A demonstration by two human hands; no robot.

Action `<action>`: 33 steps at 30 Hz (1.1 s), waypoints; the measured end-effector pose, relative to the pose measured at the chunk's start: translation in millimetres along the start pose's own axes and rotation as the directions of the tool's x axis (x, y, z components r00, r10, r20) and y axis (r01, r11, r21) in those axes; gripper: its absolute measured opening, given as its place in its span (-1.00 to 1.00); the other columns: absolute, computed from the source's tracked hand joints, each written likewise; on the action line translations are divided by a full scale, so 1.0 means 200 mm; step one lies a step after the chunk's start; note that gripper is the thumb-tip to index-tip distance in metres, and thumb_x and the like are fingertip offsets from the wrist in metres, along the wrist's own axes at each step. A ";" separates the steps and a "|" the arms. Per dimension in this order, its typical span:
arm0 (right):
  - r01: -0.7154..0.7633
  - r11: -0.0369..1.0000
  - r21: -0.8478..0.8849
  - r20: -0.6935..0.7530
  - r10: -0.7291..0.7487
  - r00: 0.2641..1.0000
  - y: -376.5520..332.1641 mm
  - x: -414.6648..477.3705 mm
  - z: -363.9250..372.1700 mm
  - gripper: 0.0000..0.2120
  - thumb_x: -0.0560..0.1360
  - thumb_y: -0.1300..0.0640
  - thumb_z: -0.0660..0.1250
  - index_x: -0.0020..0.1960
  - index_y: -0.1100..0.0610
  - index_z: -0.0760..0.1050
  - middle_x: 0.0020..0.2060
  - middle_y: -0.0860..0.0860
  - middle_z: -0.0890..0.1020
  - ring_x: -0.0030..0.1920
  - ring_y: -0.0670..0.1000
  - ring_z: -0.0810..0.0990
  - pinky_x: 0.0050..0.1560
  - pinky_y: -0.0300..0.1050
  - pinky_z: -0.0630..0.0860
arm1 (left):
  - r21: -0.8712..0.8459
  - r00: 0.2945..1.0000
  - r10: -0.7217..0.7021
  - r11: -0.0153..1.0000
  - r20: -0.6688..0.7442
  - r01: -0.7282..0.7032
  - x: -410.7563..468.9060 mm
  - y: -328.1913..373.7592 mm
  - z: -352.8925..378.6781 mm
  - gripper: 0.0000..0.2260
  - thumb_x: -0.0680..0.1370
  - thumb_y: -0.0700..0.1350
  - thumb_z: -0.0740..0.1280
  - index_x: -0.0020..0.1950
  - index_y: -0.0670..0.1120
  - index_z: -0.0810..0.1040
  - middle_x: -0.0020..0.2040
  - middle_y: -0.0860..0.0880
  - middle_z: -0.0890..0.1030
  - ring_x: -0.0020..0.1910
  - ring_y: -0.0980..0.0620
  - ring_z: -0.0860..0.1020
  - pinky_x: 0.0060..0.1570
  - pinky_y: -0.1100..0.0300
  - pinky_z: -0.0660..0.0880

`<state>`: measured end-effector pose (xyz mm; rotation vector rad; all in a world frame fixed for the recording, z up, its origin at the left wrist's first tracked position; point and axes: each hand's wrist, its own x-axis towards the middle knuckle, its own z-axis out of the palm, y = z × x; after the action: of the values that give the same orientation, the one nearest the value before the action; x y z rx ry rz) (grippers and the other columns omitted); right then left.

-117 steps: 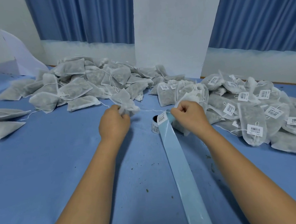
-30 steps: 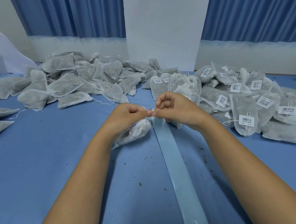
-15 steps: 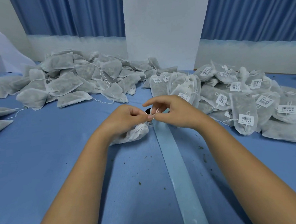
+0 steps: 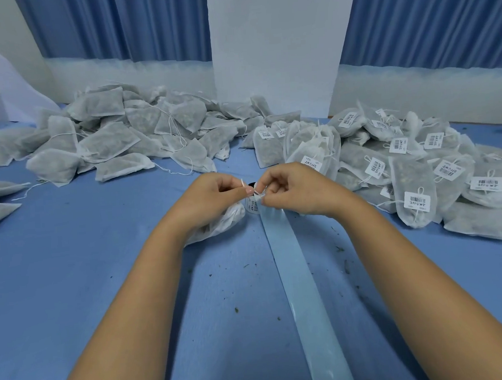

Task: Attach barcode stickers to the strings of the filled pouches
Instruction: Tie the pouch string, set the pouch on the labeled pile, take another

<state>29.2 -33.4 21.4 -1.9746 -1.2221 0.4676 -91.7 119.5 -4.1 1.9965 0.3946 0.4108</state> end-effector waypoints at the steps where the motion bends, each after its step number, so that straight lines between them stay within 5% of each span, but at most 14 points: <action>1: -0.006 1.000 0.008 -0.012 0.006 1.000 0.00 0.00 0.00 -0.93 0.46 0.14 0.44 -0.07 0.10 0.62 -0.42 -0.11 0.55 -0.40 -0.11 0.50 -0.45 -0.24 0.39 | -0.003 1.000 0.004 1.000 0.002 -0.004 0.00 0.00 0.00 -0.80 0.56 -0.08 0.41 -0.07 -0.23 0.65 -0.52 0.15 0.33 -0.55 0.19 0.22 -0.55 0.38 0.17; 3: -0.015 1.000 0.015 -0.023 0.015 1.000 0.00 0.00 0.00 -0.87 0.46 0.03 0.46 -0.13 0.09 0.63 -0.46 -0.12 0.53 -0.47 -0.16 0.48 -0.44 -0.21 0.38 | -0.005 1.000 0.008 1.000 0.003 -0.008 0.00 0.00 0.00 -0.80 0.57 -0.09 0.41 -0.06 -0.24 0.65 -0.53 0.14 0.33 -0.56 0.19 0.22 -0.55 0.37 0.17; 8: -0.033 0.997 0.067 -0.031 0.035 0.999 0.01 -0.01 0.00 -0.91 0.46 0.13 0.45 -0.22 0.07 0.60 -0.47 -0.12 0.54 -0.45 0.02 0.41 -0.37 -0.02 0.36 | 0.012 0.999 -0.021 1.000 0.029 0.021 -0.01 0.00 0.00 -0.79 0.55 -0.03 0.43 -0.13 -0.18 0.64 -0.53 0.14 0.34 -0.55 0.16 0.23 -0.56 0.36 0.20; 14: -0.049 0.938 0.344 -0.025 0.062 0.998 0.00 0.01 0.02 -0.84 0.48 0.27 0.37 -0.23 0.08 0.50 -0.41 -0.12 0.62 -0.34 -0.17 0.59 -0.38 -0.30 0.44 | -0.019 0.999 -0.041 0.999 0.027 0.041 -0.02 0.00 0.02 -0.73 0.54 -0.01 0.44 -0.15 -0.22 0.61 -0.55 0.12 0.34 -0.60 0.18 0.23 -0.60 0.38 0.17; 22: -0.129 0.662 0.738 0.072 0.112 0.991 0.01 0.03 0.03 -0.77 0.50 0.37 0.25 -0.23 0.07 0.45 -0.33 0.00 0.56 -0.38 -0.08 0.48 -0.54 -0.31 0.25 | 0.008 1.000 -0.009 1.000 -0.006 0.009 -0.02 0.02 0.00 -0.73 0.55 -0.04 0.42 -0.13 -0.26 0.60 -0.54 0.16 0.33 -0.57 0.21 0.25 -0.55 0.42 0.19; 24: -0.116 0.731 0.672 0.077 0.087 0.993 0.01 0.03 0.04 -0.79 0.48 0.36 0.25 -0.18 0.08 0.45 -0.40 -0.04 0.49 -0.42 -0.09 0.39 -0.54 -0.31 0.22 | 0.020 1.000 -0.004 1.000 0.013 0.004 -0.02 0.02 -0.01 -0.73 0.54 -0.01 0.44 -0.16 -0.23 0.62 -0.54 0.15 0.33 -0.55 0.19 0.24 -0.54 0.41 0.19; 27: 0.025 0.961 0.274 0.037 -0.036 0.999 -0.01 0.00 0.05 -0.81 0.48 0.33 0.36 0.00 0.07 0.55 -0.47 -0.12 0.45 -0.48 -0.19 0.35 -0.50 -0.37 0.28 | 0.094 0.993 -0.005 0.996 0.120 -0.006 -0.04 0.04 -0.02 -0.77 0.51 0.03 0.45 -0.18 -0.14 0.69 -0.43 -0.01 0.36 -0.43 0.06 0.26 -0.43 0.30 0.21; 33: 0.145 0.988 -0.054 -0.055 -0.148 0.987 -0.02 -0.01 0.03 -0.88 0.46 0.27 0.41 -0.08 0.11 0.69 -0.57 -0.19 0.38 -0.49 -0.17 0.32 -0.40 -0.40 0.25 | 0.071 0.985 -0.039 0.997 0.168 0.027 -0.05 0.05 -0.04 -0.89 0.46 0.03 0.50 -0.26 0.08 0.74 -0.48 0.02 0.27 -0.49 0.12 0.15 -0.51 0.35 0.12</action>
<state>21.7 -31.4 20.7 -1.9089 -1.3422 0.3057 -103.1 117.0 7.4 2.0705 0.3374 0.2067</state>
